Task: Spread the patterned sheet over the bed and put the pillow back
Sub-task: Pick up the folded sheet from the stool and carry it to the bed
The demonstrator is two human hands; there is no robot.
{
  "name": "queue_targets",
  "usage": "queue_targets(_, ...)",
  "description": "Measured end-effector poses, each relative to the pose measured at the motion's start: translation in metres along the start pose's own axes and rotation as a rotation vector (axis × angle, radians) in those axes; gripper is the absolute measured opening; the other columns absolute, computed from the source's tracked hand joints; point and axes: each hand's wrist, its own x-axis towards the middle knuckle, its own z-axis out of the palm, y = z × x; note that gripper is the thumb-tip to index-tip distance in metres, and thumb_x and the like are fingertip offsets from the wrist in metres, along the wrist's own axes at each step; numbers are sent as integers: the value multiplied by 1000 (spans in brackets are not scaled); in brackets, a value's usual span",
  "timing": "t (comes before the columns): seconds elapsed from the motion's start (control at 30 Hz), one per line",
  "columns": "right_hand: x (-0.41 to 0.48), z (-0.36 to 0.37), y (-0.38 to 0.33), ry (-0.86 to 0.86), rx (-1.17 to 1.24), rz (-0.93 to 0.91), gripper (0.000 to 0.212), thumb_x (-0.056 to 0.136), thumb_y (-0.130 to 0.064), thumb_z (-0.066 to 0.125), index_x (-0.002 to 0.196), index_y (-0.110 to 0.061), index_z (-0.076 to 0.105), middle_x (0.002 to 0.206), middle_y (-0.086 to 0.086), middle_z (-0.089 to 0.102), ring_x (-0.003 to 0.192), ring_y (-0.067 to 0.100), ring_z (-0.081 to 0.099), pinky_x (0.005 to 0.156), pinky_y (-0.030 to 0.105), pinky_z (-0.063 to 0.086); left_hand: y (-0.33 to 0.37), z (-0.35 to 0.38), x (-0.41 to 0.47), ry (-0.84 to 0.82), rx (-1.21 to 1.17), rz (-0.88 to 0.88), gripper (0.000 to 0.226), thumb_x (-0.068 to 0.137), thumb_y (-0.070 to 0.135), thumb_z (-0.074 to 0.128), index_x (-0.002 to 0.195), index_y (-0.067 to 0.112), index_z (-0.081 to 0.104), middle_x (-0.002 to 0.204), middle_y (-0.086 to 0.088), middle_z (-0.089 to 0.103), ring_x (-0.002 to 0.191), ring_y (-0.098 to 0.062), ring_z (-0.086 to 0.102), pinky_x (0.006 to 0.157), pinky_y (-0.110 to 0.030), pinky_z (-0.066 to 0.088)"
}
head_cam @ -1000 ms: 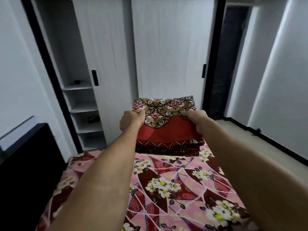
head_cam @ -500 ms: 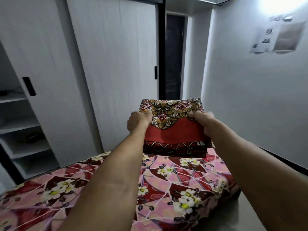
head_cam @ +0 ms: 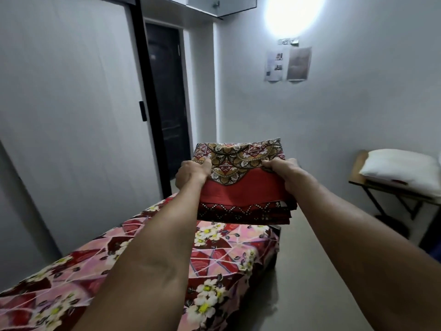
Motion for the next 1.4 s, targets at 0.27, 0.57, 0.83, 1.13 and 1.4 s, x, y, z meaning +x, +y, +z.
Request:
queue_targets(0.27,40,-82,8,130,25,-8,55,68,-38,89,108,-9,64,100,9,69,91,29,69,91,43,58,72,70,-18,-76,42,93,79,87,71,48,132,7,55,128,-12,64,117,-33,61,79,-37,44)
queue_targets(0.57,79,-156,24,216,48,-5,48,72,-34,87,106,-9,65,100,9,70,90,27,69,89,40,58,134,136,-38,-104,29,172,76,84,68,50,129,8,60,128,-12,64,117,-33,61,83,-37,46)
queue_targets(0.83,115,-200,26,247,68,15,47,72,-34,85,106,-6,68,95,8,72,85,26,71,83,39,60,174,181,-45,-120,25,193,75,82,67,52,128,7,60,127,-14,65,117,-33,62,86,-36,48)
queue_targets(1.13,164,-213,29,313,91,18,43,76,-31,84,106,-6,67,101,9,70,88,26,69,84,35,58,216,221,-18,-154,31,236,74,84,64,53,130,6,57,129,-15,63,119,-33,60,90,-36,47)
queue_targets(1.4,219,-207,7,364,84,5,46,77,-29,84,110,-2,67,104,10,70,90,26,68,75,31,51,252,251,29,-190,-3,274,71,86,63,52,130,8,57,129,-14,64,119,-33,60,80,-35,41)
